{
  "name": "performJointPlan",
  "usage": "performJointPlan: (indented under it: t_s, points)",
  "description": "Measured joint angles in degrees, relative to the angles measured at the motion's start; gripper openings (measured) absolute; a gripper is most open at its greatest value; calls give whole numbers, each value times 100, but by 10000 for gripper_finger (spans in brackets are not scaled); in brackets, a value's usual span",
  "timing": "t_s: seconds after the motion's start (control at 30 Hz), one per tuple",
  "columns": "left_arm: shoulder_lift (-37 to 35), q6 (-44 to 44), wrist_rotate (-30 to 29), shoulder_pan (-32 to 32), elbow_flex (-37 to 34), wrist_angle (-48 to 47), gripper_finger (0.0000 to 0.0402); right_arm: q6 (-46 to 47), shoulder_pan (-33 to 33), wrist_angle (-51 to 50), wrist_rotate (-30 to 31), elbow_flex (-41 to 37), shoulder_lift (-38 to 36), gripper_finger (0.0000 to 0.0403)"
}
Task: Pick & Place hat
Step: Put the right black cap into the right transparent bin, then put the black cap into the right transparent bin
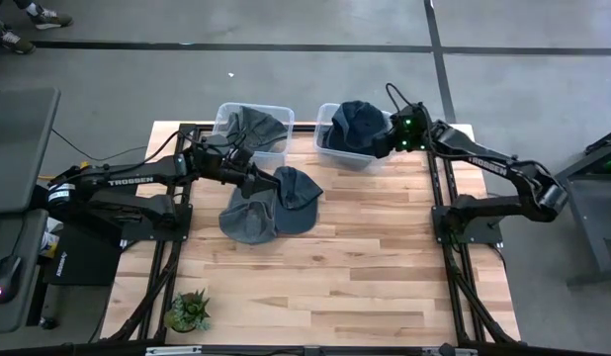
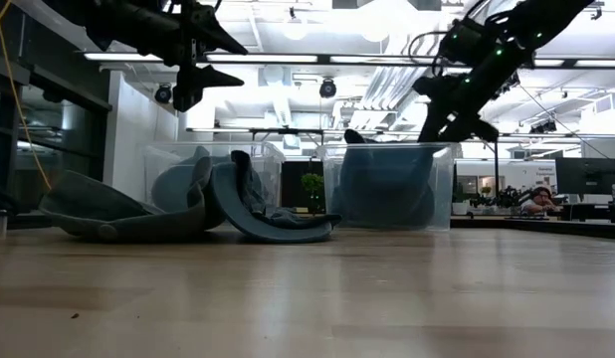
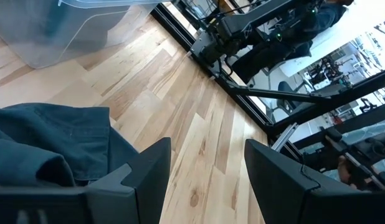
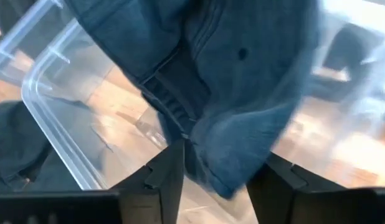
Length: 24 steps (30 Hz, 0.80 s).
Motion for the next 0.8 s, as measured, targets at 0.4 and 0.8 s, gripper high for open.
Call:
performJointPlan:
  t_s: [0.4, 0.8]
  points:
    - [0, -114, -8, 0, 0, 0, 202, -366, -276, -269, -82, 2, -1118, 162]
    - [0, -785, -132, -2, 0, -114, 202, -575, -266, -178, -1001, 2, -2025, 161]
